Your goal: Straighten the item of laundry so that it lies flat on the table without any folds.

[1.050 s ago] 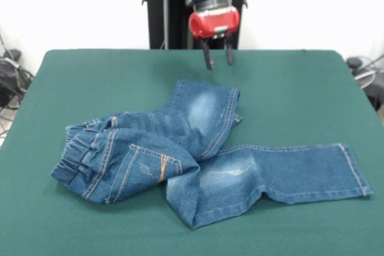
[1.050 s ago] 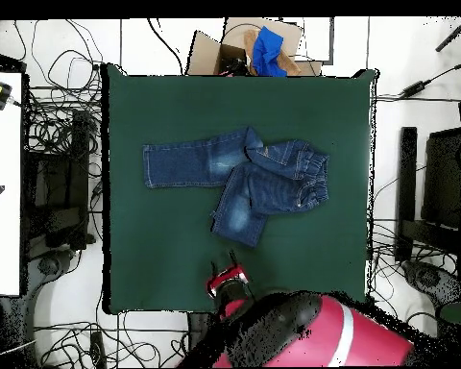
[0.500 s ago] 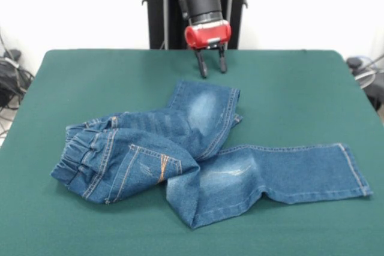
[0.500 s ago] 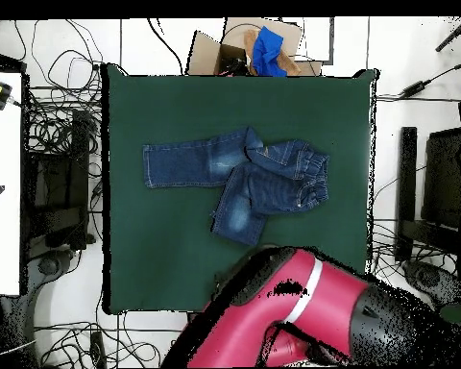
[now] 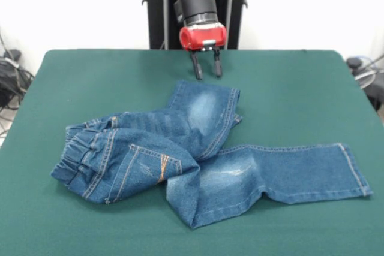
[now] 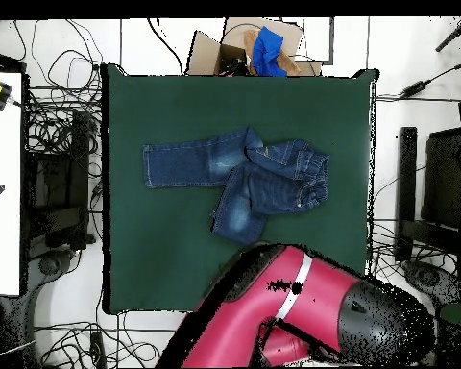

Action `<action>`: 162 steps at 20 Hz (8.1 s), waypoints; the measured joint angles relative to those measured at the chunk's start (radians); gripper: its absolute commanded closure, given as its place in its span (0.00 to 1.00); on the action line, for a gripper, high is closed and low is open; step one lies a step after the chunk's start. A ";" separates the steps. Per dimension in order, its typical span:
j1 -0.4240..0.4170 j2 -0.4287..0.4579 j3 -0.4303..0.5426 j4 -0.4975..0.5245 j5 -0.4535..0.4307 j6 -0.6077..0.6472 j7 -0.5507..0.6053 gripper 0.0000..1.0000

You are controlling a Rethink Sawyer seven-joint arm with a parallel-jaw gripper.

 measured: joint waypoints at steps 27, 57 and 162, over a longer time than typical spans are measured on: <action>-0.176 -0.533 0.335 0.097 -0.128 0.718 0.000 0.00; -0.350 -0.181 0.510 -0.073 -0.403 0.687 0.000 0.00; -0.005 -0.379 0.216 0.004 0.111 0.923 0.002 1.00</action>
